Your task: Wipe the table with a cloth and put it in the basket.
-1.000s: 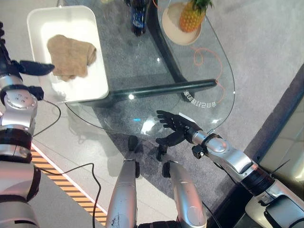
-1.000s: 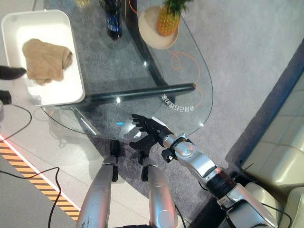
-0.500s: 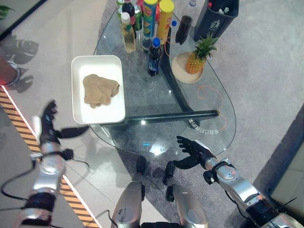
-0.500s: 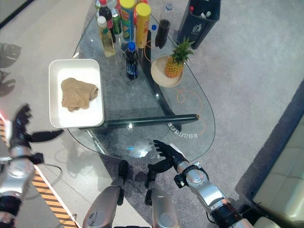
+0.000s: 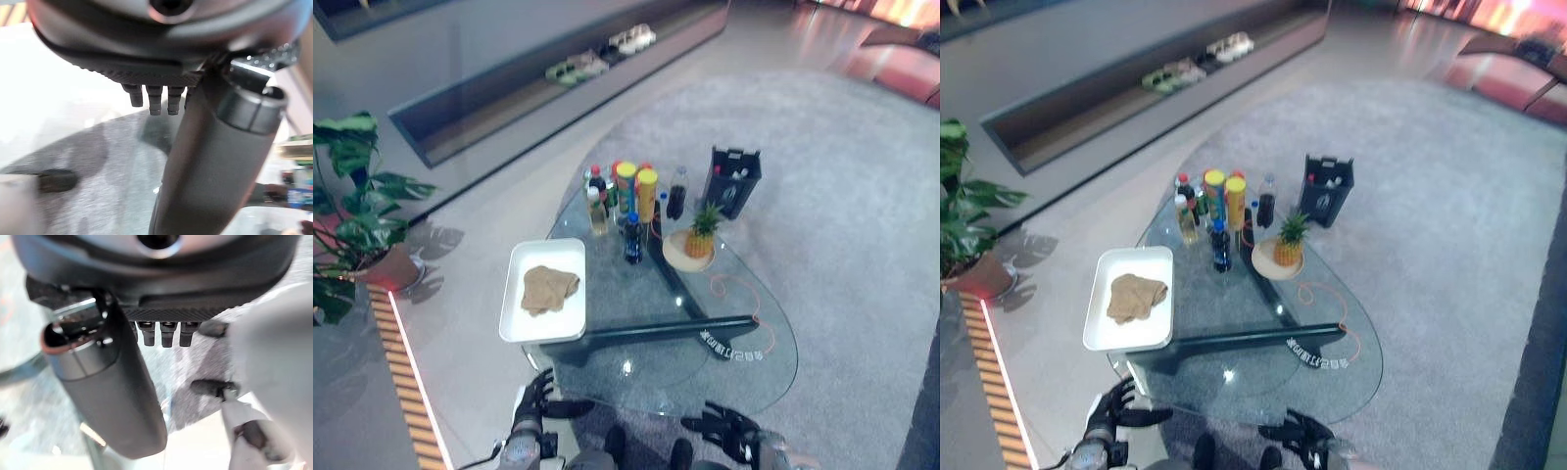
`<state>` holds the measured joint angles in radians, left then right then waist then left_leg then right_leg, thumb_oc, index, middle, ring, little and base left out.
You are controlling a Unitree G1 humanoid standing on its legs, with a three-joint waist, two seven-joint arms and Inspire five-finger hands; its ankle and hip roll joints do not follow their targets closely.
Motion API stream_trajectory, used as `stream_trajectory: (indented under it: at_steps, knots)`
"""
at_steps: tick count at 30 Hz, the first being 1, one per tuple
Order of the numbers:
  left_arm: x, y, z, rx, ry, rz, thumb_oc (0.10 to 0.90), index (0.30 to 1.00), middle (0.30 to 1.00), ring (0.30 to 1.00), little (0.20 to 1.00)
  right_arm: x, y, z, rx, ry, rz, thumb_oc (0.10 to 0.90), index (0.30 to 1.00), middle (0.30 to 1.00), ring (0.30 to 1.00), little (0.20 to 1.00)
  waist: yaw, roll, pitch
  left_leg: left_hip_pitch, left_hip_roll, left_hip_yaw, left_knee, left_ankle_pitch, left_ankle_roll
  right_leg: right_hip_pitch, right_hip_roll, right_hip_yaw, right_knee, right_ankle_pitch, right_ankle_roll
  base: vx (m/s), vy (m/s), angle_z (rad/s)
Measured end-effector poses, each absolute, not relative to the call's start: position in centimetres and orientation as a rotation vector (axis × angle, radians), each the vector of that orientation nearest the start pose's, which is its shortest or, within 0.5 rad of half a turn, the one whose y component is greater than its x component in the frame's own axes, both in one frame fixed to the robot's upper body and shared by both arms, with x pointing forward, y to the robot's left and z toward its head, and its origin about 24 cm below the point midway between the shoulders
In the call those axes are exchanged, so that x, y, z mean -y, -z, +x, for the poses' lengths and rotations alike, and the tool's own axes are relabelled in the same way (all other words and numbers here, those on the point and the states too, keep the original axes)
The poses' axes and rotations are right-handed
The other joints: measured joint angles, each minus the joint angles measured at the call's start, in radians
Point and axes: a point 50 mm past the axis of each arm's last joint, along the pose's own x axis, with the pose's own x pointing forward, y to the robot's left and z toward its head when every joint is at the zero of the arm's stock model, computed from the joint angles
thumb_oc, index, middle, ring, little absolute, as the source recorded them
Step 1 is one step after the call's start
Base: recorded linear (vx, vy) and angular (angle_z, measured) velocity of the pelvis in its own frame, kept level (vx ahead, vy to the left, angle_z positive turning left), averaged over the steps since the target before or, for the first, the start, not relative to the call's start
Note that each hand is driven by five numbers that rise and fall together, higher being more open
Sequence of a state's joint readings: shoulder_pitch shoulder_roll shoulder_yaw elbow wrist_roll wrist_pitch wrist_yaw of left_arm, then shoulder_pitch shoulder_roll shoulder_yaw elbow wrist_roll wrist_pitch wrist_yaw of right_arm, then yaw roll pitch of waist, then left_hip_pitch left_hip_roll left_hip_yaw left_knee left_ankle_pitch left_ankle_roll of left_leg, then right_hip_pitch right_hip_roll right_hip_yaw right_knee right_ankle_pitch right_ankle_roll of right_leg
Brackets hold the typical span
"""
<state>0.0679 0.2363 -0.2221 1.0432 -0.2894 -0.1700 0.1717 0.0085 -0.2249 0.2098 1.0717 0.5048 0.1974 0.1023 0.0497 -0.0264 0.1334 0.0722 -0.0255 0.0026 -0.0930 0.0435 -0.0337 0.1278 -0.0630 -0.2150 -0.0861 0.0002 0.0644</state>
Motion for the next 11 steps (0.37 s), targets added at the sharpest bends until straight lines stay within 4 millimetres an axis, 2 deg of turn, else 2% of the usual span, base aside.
stream_trajectory:
  at_steps: [4,11]
  knots:
    - [-22.8,15.9,7.9,-1.085,-0.252,0.153,0.8,0.9,0.9,0.9,0.9,21.4,17.0,6.5,-1.373,0.208,0.246,0.8,0.9,0.9,0.9,0.9,0.0,-0.016,-0.03,0.012,0.002,0.002,0.0,-0.003,0.005,0.012,0.001,0.003,0.0,-0.001,-0.003,0.01,-0.047,-0.03]
    - [-23.0,16.2,7.5,-1.136,-0.229,0.14,0.8,0.9,0.9,0.9,0.9,21.0,17.3,5.4,-1.419,0.229,0.264,0.8,0.9,0.9,0.9,0.9,-0.003,-0.012,-0.077,0.014,0.002,0.009,0.0,-0.007,0.011,0.009,0.001,0.01,0.0,-0.001,-0.012,0.01,0.0,-0.03]
